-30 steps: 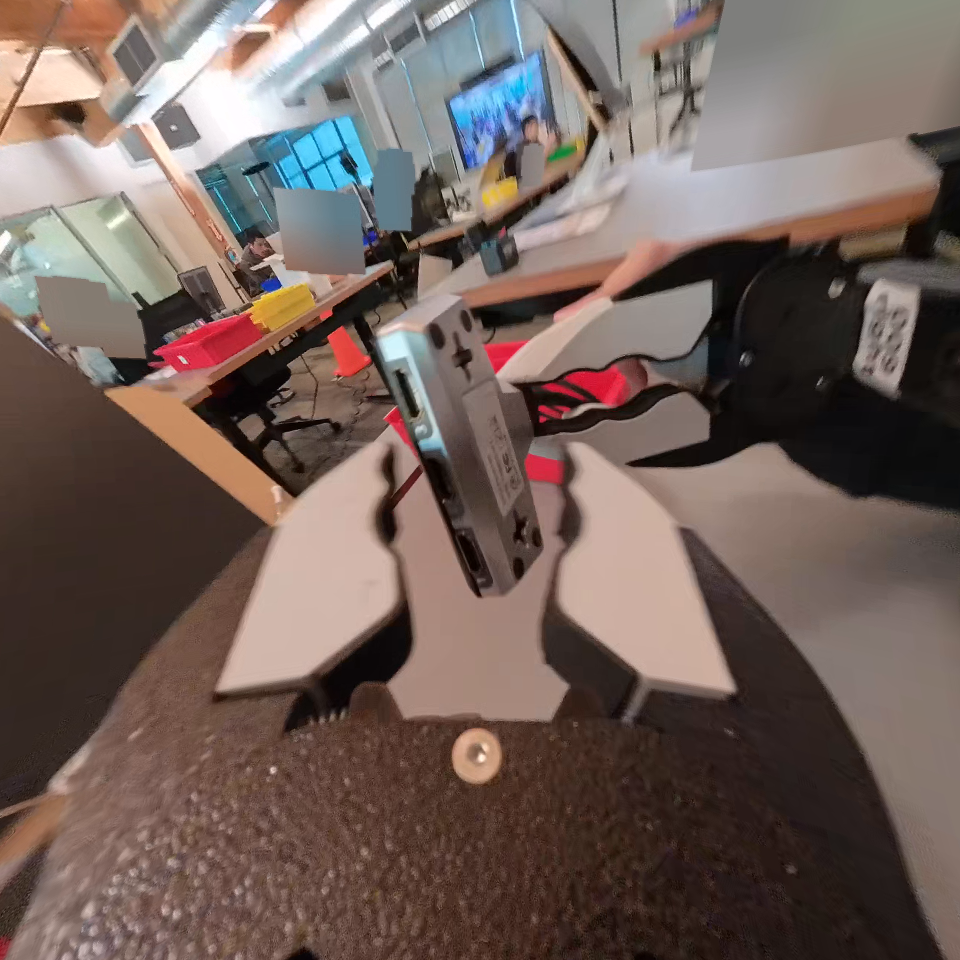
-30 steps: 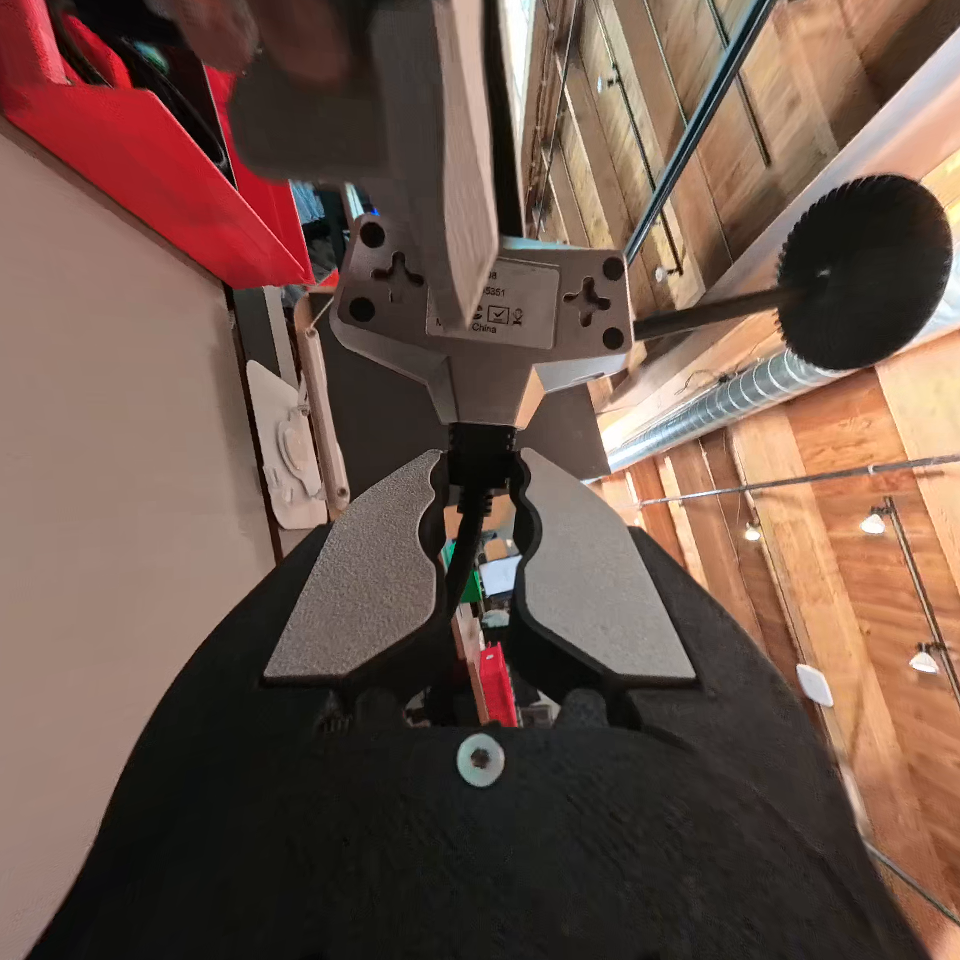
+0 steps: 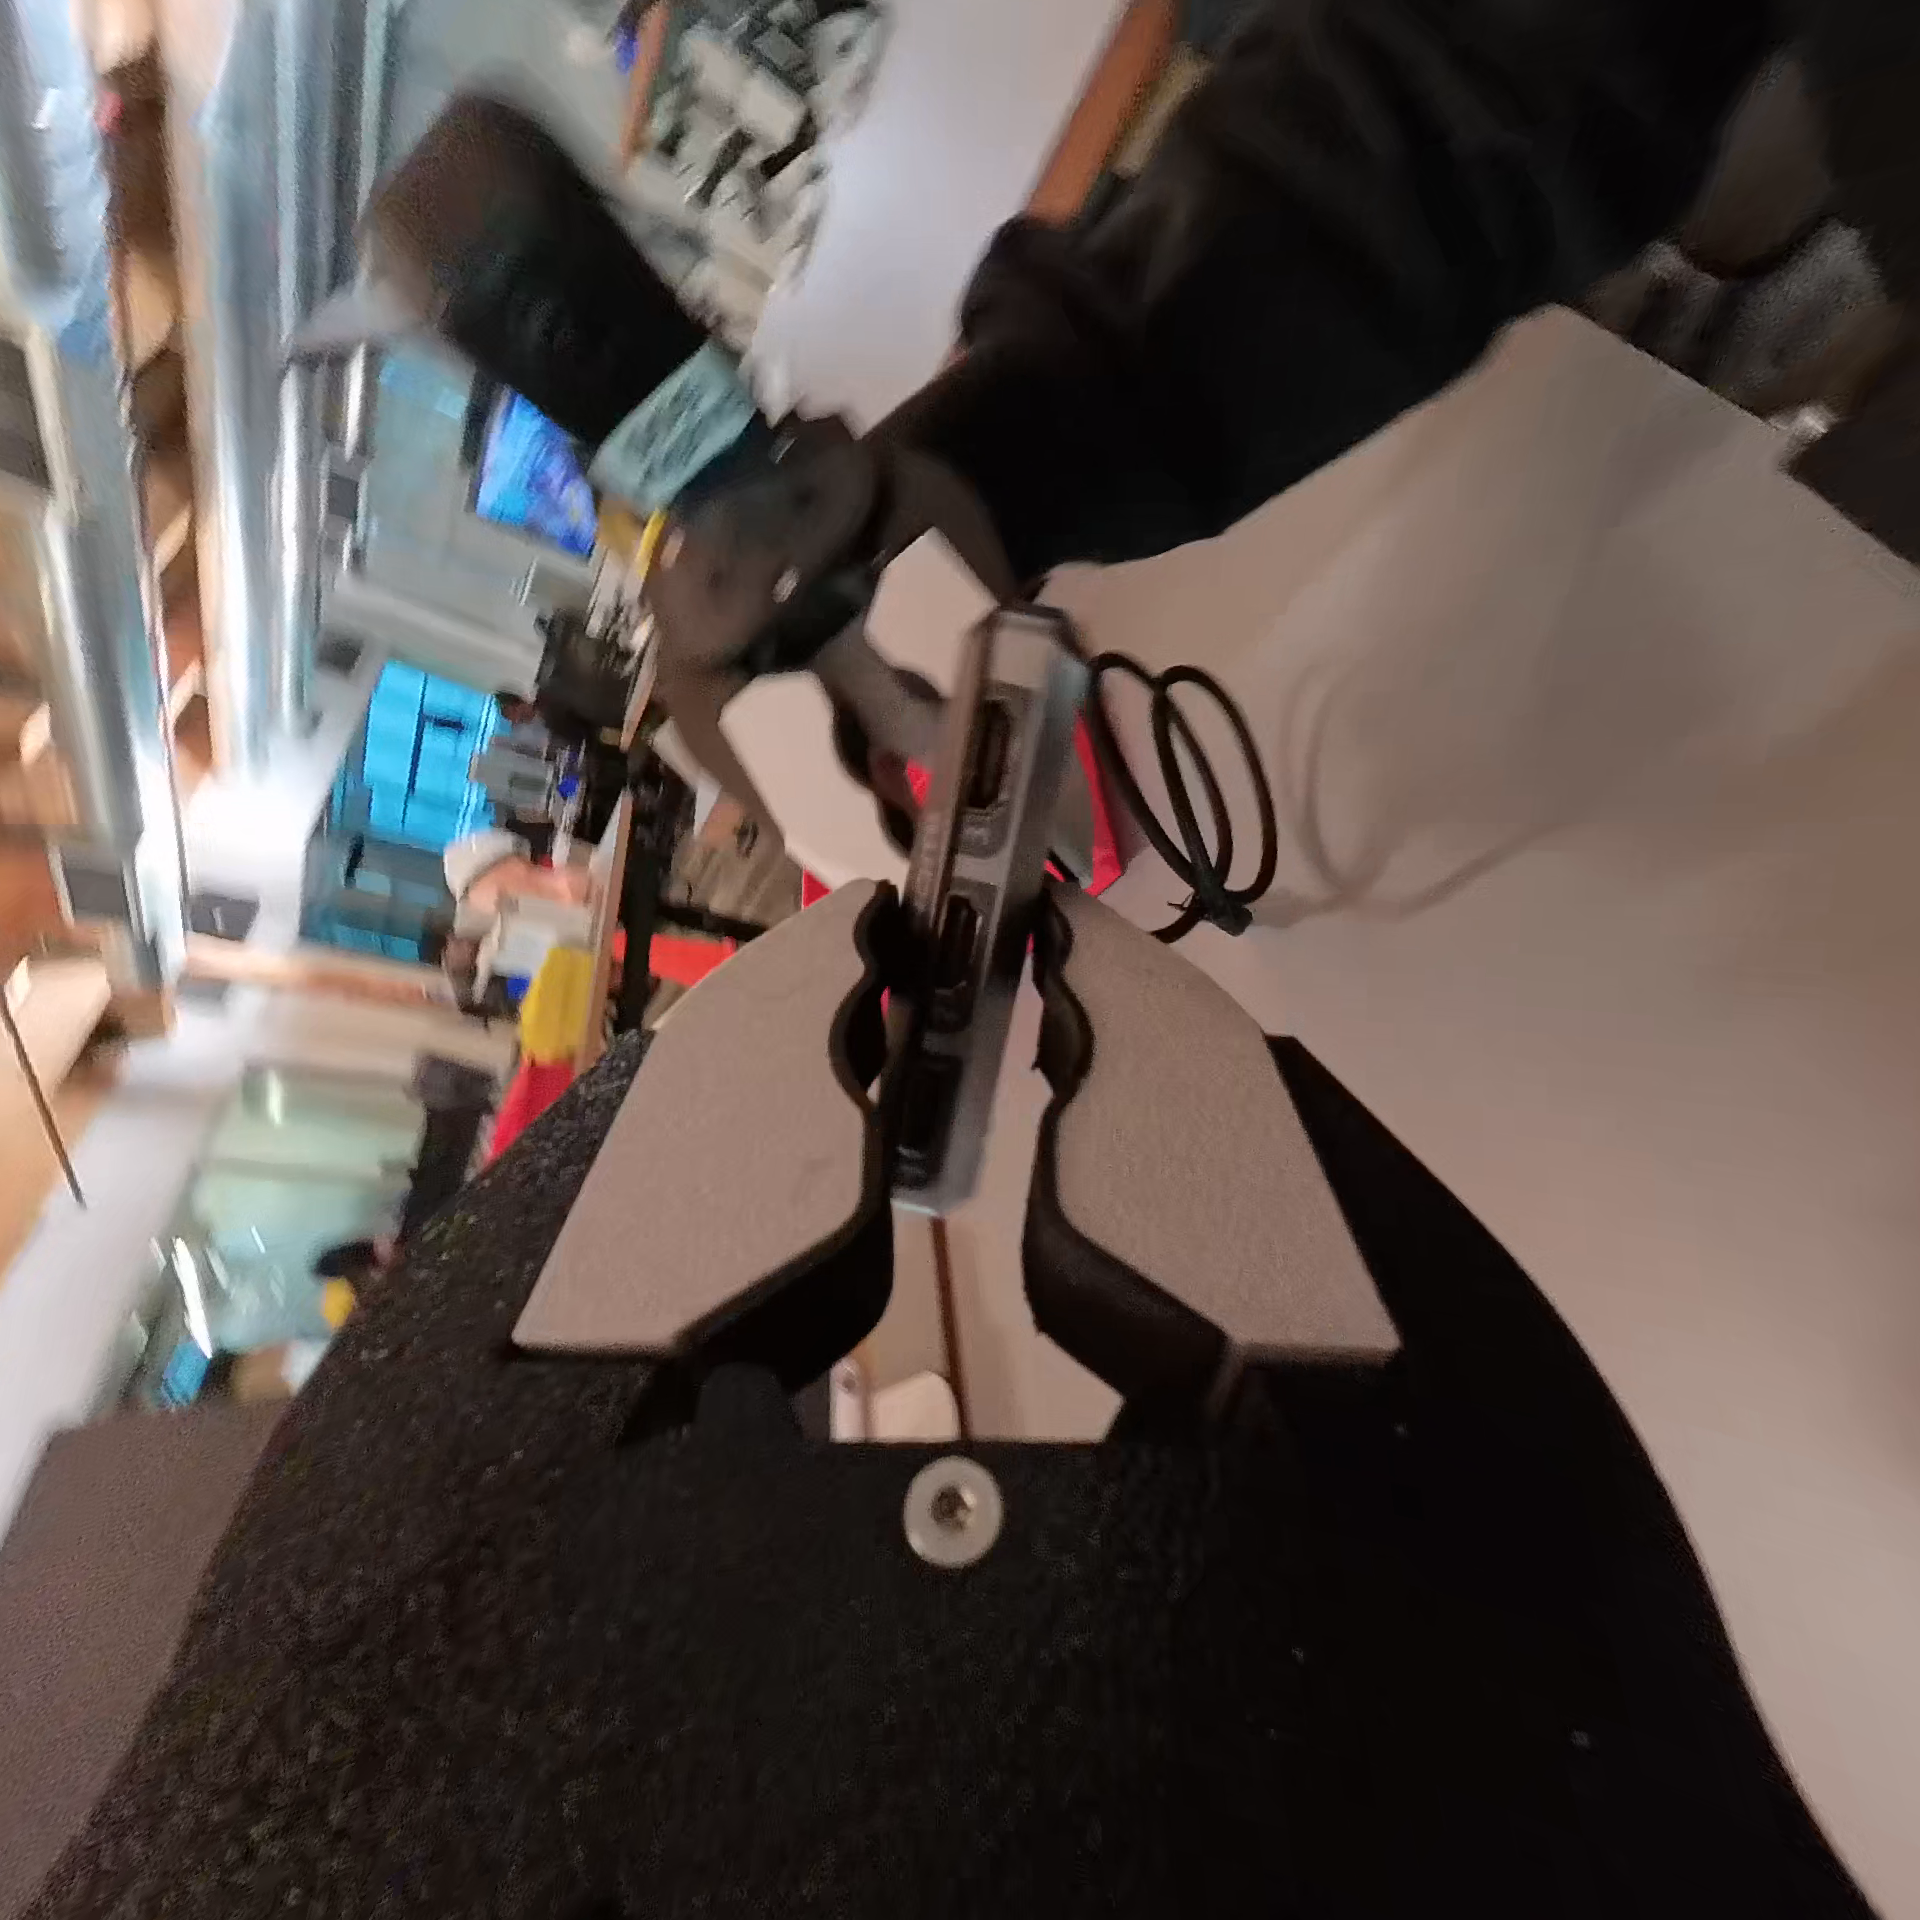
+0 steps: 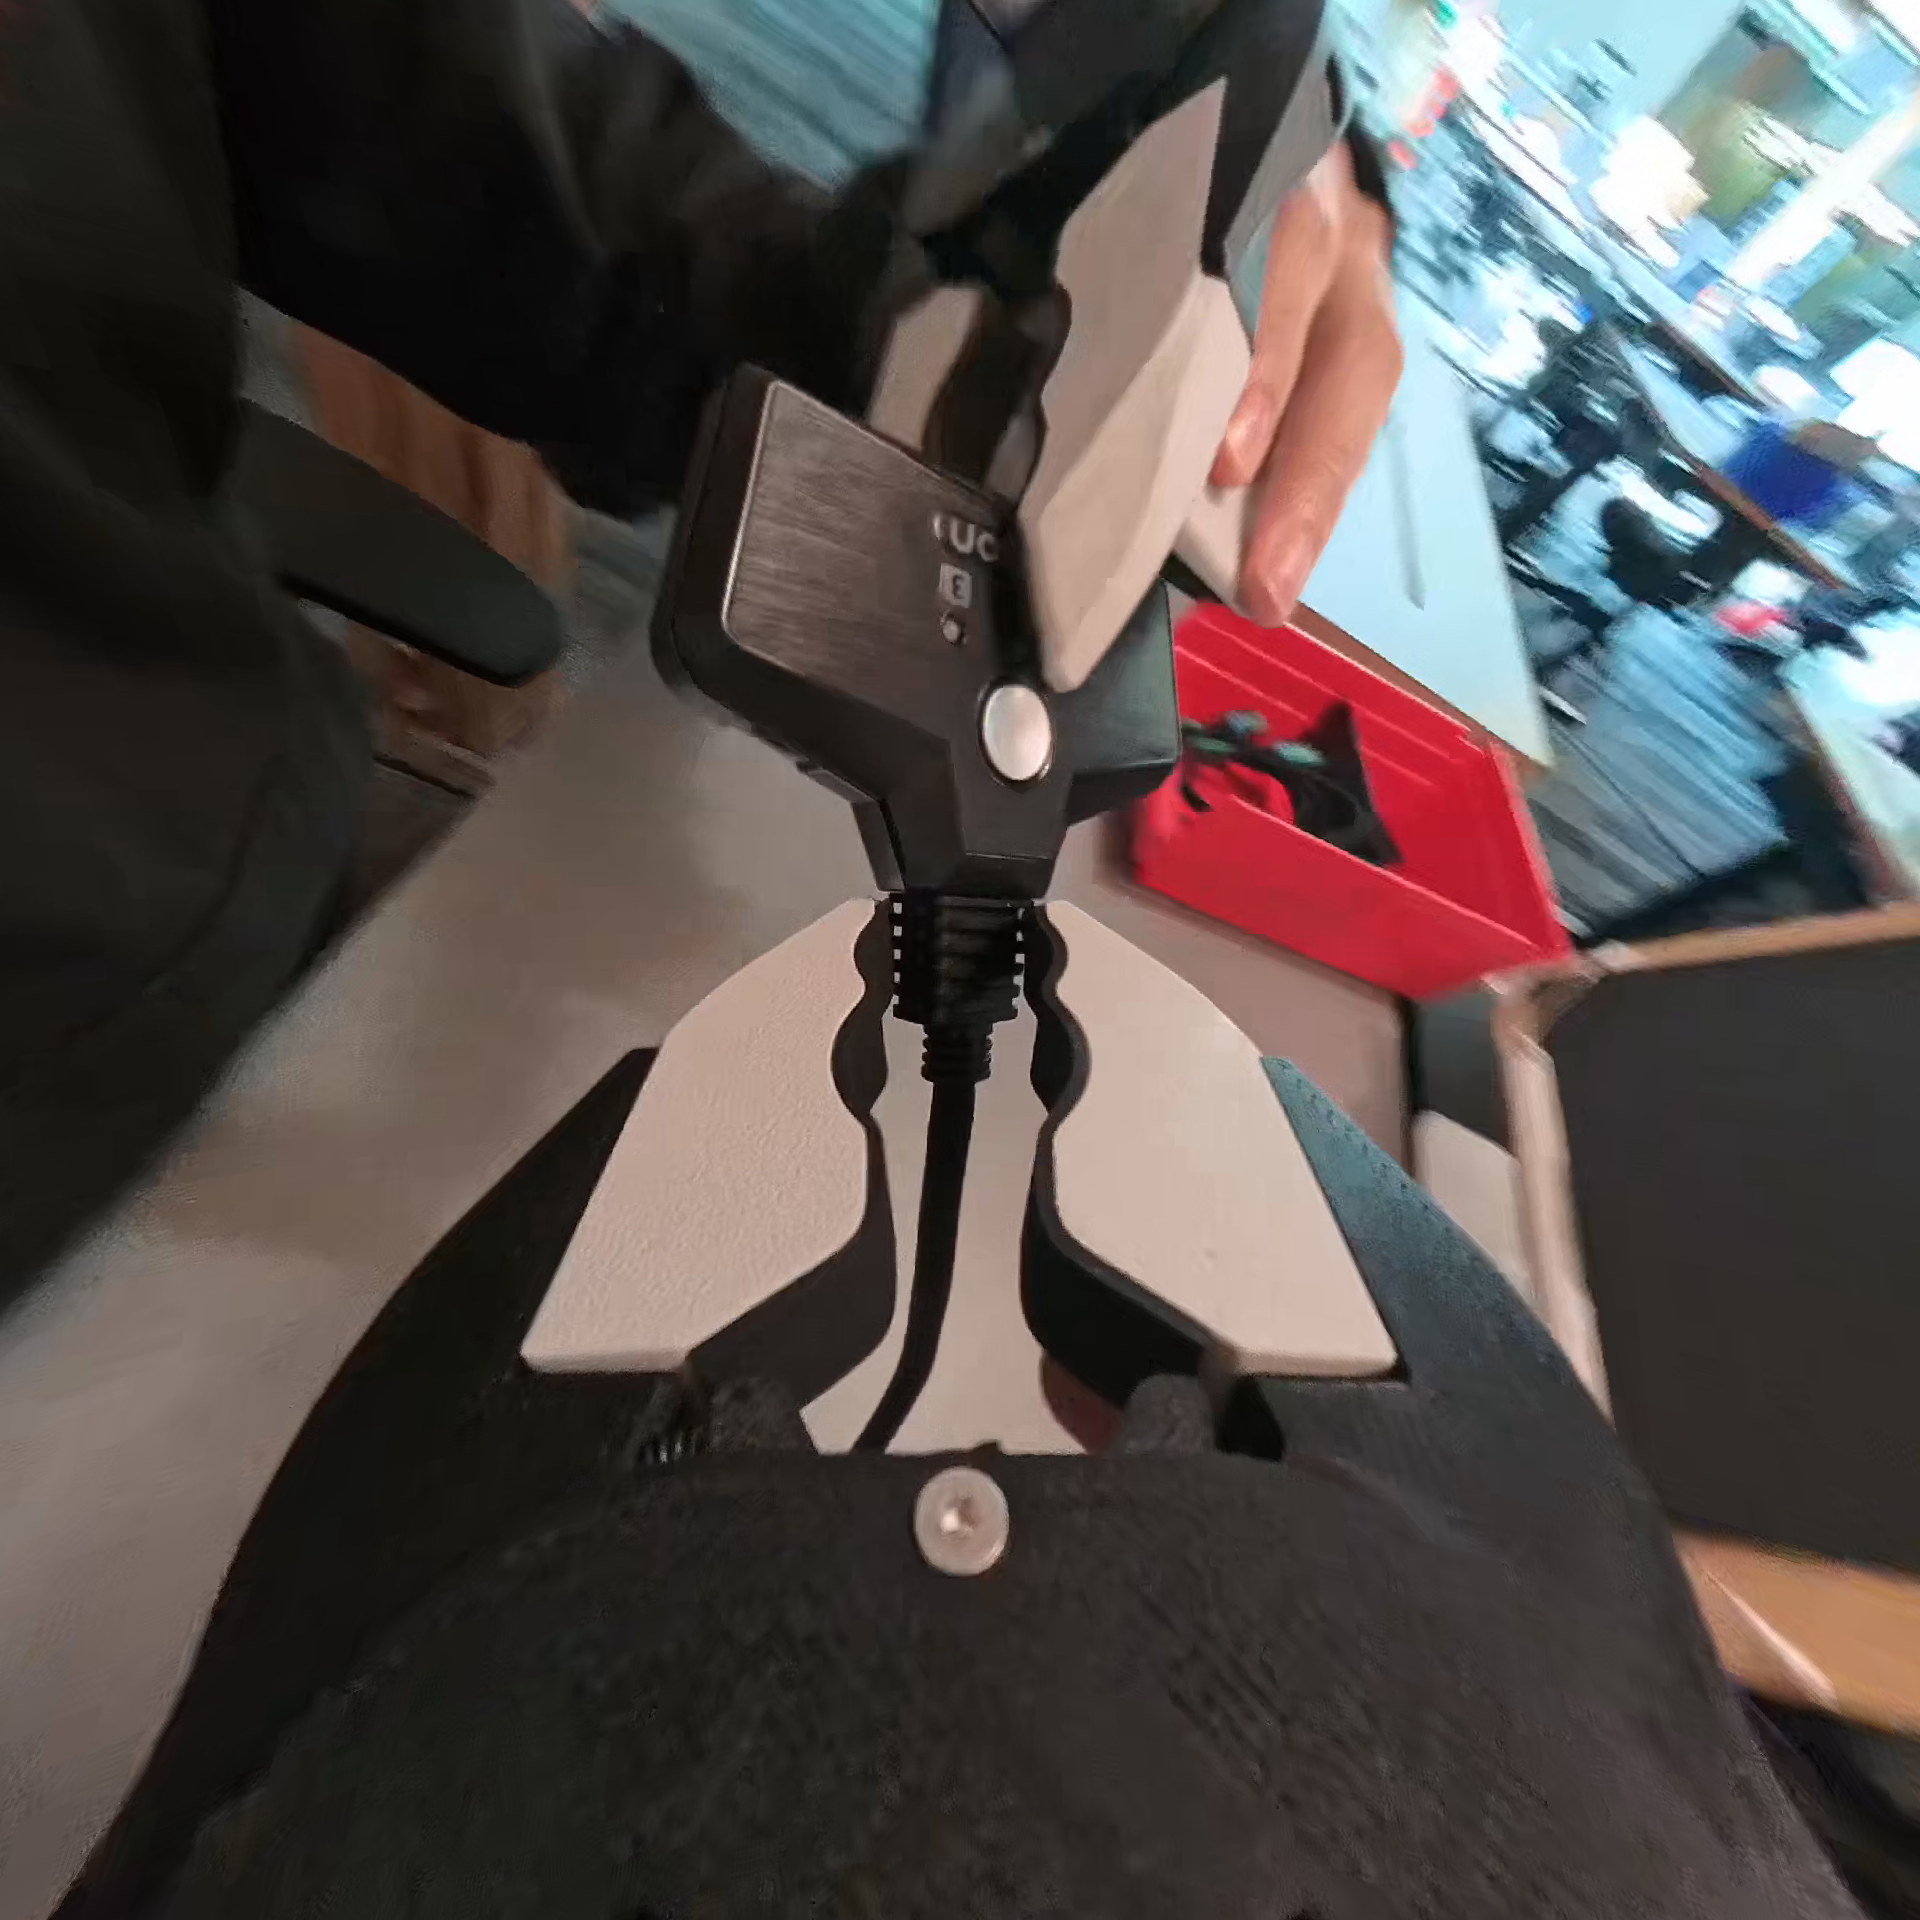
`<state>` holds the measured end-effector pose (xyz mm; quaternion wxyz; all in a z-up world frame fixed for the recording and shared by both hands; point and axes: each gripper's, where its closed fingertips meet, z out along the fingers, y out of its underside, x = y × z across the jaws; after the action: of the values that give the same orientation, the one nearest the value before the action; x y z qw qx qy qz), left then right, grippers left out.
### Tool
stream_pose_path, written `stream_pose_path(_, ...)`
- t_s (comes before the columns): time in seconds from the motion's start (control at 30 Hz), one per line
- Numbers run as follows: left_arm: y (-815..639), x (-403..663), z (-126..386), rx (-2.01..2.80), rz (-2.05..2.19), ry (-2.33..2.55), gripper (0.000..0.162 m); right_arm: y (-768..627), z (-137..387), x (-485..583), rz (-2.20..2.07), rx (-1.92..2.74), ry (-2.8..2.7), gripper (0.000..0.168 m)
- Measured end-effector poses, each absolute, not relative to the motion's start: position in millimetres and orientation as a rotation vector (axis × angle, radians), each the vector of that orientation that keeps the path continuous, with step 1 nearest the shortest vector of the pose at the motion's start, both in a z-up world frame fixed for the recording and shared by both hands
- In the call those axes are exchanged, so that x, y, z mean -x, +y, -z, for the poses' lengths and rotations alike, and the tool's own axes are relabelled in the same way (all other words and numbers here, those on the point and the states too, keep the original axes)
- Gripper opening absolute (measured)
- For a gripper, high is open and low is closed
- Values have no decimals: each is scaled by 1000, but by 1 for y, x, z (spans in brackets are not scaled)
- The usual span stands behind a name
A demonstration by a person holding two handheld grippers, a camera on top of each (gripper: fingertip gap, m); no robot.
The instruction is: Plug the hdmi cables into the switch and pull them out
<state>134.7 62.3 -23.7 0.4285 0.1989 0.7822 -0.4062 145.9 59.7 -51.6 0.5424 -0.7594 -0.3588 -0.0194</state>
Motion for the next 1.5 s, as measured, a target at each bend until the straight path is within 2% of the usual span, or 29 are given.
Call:
stream_pose_path(0.03,69,-143,24,-377,1068,1954,29,63,52,-156,154,1840,-817,25)
stream_pose_path(0.07,75,-150,24,-247,1148,1957,34,63,54,-165,237,1889,-787,25)
stream_pose_path(0.17,89,-160,39,146,1426,2041,65,57,66,-187,480,2011,-719,25)
stream_pose_path(0.2,92,-161,43,262,1517,2055,70,55,72,-193,544,2041,-692,25)
stream_pose_path(0.4,101,-183,76,1015,1876,2001,71,51,108,-229,988,2202,-621,25)
stream_pose_path(0.43,97,-183,84,1096,1922,2019,64,54,113,-229,1031,2213,-635,25)
stream_pose_path(0.53,85,-185,111,1286,1990,2085,65,64,122,-223,1090,2219,-679,25)
stream_pose_path(0.6,86,-190,119,1353,2055,2031,45,70,126,-216,1045,2202,-695,25)
stream_pose_path(0.63,86,-189,118,1344,2130,2018,40,70,126,-214,1021,2187,-708,25)
stream_pose_path(0.77,91,-179,111,1231,2419,2013,26,72,125,-188,601,2064,-720,24)
stream_pose_path(1.03,102,-191,102,1358,2812,1764,21,79,115,-186,416,1729,-609,25)
stream_pose_path(1.27,106,-205,110,1548,2890,1513,22,79,121,-197,553,1623,-527,22)
stream_pose_path(1.5,104,-211,113,1668,2991,1252,22,75,121,-193,402,1540,-454,23)
